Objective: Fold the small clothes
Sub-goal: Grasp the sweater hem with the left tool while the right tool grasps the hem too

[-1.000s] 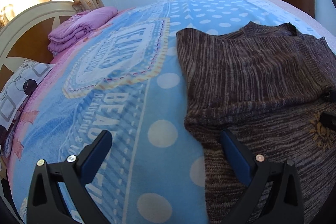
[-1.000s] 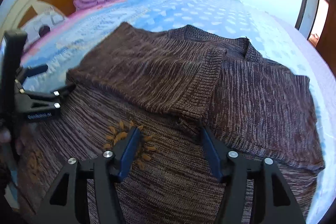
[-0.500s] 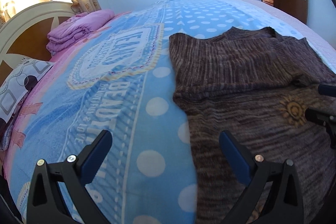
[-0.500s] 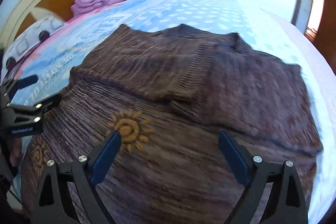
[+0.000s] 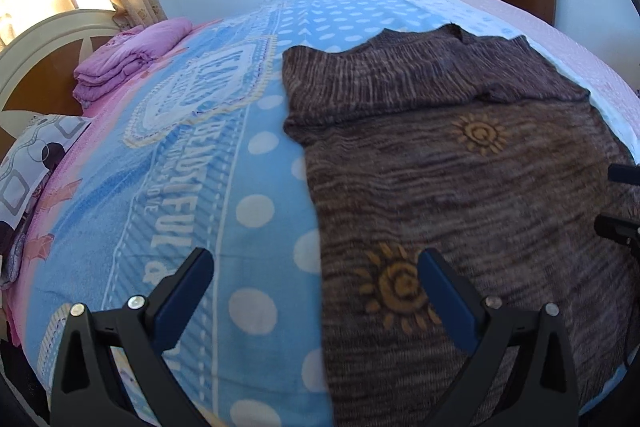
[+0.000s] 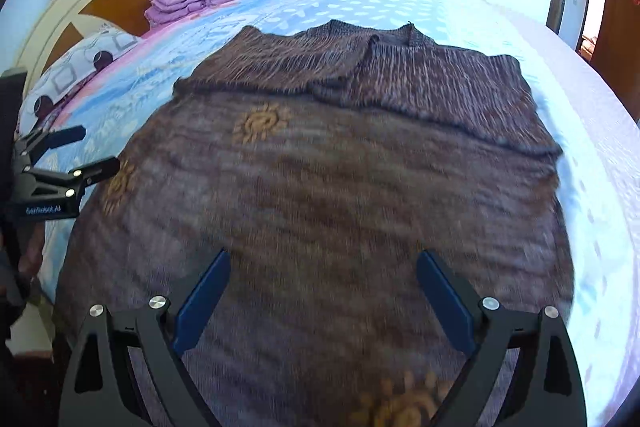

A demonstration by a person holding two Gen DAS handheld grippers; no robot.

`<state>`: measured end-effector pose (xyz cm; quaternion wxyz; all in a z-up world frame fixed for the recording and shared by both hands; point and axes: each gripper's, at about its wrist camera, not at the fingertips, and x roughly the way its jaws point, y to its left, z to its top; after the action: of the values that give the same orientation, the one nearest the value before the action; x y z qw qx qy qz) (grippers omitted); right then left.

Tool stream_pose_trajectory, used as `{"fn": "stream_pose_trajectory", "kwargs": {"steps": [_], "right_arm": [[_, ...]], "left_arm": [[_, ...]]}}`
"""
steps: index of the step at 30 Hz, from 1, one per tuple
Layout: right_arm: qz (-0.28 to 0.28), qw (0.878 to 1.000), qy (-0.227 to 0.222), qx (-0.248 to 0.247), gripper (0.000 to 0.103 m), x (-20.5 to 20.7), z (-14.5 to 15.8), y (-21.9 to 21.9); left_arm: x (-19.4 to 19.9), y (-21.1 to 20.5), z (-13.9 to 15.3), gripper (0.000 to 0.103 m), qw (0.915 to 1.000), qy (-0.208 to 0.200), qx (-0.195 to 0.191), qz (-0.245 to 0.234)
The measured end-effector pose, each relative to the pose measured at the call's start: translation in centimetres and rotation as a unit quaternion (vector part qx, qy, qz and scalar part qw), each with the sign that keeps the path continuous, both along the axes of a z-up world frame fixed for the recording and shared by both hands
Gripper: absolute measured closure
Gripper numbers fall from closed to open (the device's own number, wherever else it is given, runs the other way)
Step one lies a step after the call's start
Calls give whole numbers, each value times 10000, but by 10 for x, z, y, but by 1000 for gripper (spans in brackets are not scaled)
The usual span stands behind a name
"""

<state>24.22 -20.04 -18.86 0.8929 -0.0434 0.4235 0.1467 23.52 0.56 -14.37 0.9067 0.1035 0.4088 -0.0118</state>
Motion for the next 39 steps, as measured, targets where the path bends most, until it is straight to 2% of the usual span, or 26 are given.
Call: {"fn": "stream_pose_trajectory", "kwargs": {"steps": [12, 18, 23, 27, 30, 33, 35, 39], "right_arm": [[-69, 9999, -21, -145, 9, -57, 3, -13], [-96, 9999, 62, 3, 9, -88, -3, -13], [-3, 9998, -151, -138, 9, -116, 4, -9], [-48, 9996, -247, -148, 9, -127, 7, -12], [-98, 9996, -236, -139, 9, -132, 5, -15], [-139, 9995, -273, -114, 9, -137, 5, -17], [-149, 9994, -309, -87, 9, -141, 5, -19], [-175, 9991, -384, -77, 9, -143, 7, -22]], "left_arm": [[-51, -10, 7, 0, 9994, -150, 132, -295], [-88, -11, 4, 0, 9987, 56, 84, -491], [-118, -5, -5, 1, 9981, 255, 70, -560], [-131, 2, -11, 7, 9973, 458, -144, -554], [-135, 8, -16, 17, 9962, 614, -356, -506], [-138, 12, -24, 32, 9921, 918, -703, -491], [-138, 13, -32, 48, 9876, 1177, -909, -500], [-140, 16, -38, 49, 9838, 1337, -1118, -414]]}}
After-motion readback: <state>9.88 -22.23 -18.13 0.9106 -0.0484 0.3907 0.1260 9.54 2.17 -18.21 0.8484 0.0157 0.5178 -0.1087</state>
